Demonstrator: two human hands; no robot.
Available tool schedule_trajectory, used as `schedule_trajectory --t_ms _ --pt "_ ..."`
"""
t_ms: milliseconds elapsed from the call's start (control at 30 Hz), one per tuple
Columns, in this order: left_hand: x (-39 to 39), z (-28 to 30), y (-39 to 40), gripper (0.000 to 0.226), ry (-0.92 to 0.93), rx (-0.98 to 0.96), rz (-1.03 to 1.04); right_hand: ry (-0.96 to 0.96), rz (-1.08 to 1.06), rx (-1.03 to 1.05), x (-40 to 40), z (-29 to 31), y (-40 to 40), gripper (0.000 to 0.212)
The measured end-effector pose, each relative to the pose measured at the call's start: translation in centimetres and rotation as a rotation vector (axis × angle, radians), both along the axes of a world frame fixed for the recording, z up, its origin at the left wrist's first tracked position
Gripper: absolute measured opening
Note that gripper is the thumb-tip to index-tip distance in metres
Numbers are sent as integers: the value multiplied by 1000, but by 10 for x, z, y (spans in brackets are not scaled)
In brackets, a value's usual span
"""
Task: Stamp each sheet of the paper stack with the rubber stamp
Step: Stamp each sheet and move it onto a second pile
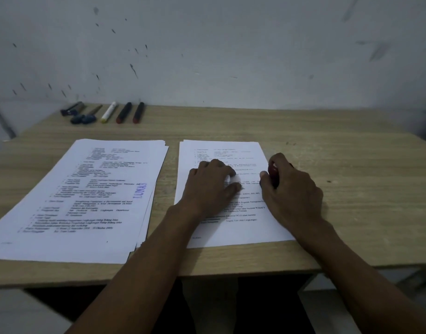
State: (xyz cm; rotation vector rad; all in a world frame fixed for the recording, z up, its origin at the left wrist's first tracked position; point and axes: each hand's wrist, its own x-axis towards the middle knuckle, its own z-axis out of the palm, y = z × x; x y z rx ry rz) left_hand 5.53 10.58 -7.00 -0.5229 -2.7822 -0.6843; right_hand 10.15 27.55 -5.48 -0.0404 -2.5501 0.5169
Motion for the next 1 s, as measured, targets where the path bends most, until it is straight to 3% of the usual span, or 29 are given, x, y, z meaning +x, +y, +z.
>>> schedule_trajectory --t_ms 400,733,867,1000 --pt "0 0 1 37 11 -2 12 9 -74 14 4 -3 0 26" --pt "3 2 2 36 15 -14 16 -28 58 1 6 8 5 24" --pt "4 3 3 37 15 24 9 0 121 -350 3 15 18 29" --pt "6 11 1 33 112 195 5 136 -25 -734 -11 19 44 34"
